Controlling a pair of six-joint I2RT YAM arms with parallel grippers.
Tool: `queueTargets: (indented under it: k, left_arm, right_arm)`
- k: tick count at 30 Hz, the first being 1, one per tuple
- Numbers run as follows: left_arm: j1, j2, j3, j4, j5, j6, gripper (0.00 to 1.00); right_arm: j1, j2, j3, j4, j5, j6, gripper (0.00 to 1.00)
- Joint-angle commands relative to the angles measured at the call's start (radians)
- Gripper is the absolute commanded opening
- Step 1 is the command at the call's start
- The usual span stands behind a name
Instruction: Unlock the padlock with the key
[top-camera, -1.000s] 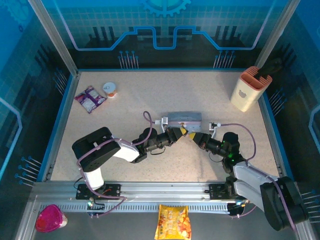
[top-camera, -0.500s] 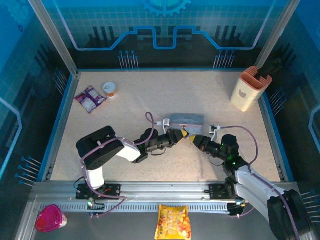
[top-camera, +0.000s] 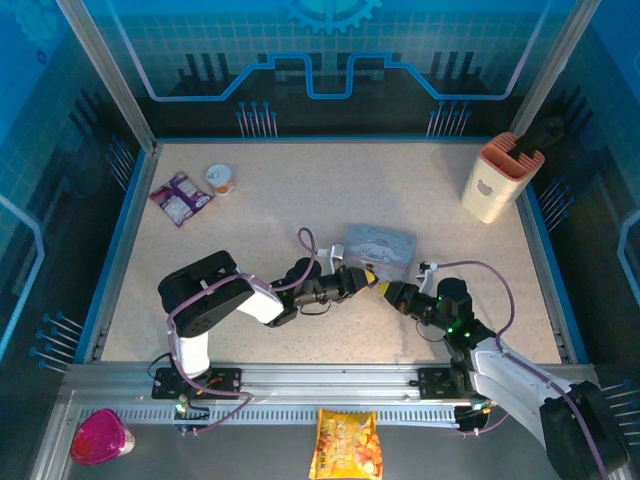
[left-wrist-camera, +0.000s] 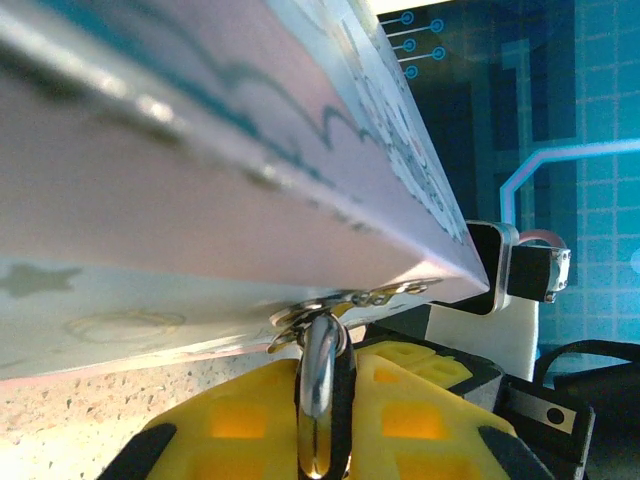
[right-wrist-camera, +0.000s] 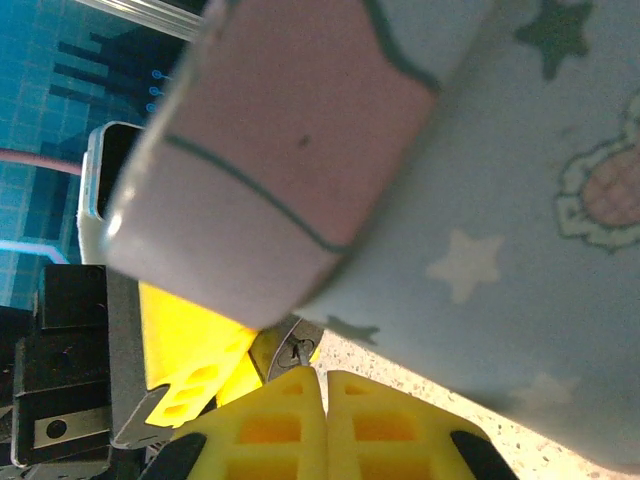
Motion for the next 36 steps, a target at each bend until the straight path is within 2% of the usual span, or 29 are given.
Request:
queueTargets:
  k: [1, 9, 18, 24, 28, 36]
  left_arm:
    - [-0.088, 0.002, 0.010, 0.065, 0.243, 0.031, 0.13]
    - [-0.088, -0.042, 0.004, -0.080, 0.226, 0.112, 0.16]
    - [-0.088, -0.032, -0.042, -0.027, 0.193, 0.093, 0.31]
    - [-0.079, -0.031, -0.053, 0.008, 0.170, 0.082, 0.34]
    - [-0.047, -0.046, -0.094, 0.027, 0.129, 0.071, 0.35]
    - [-0.033, -0.146, -0.147, -0.182, -0.016, 0.108, 0.48]
  right_arm:
    - [0.032, 0.023, 0.013, 0.025, 0.086, -0.013, 0.00]
    - [0.096, 0.083, 0.006, 0.027, 0.143, -0.003, 0.00]
    - [0.116, 0.163, -0.007, 0.088, 0.161, 0.021, 0.00]
    - [0.139, 0.195, -0.016, 0.124, 0.179, 0.039, 0.00]
    - [0.160, 0.167, -0.029, 0.094, 0.202, 0.051, 0.00]
    - [0.193, 0.008, -0.040, -0.097, 0.254, 0.055, 0.00]
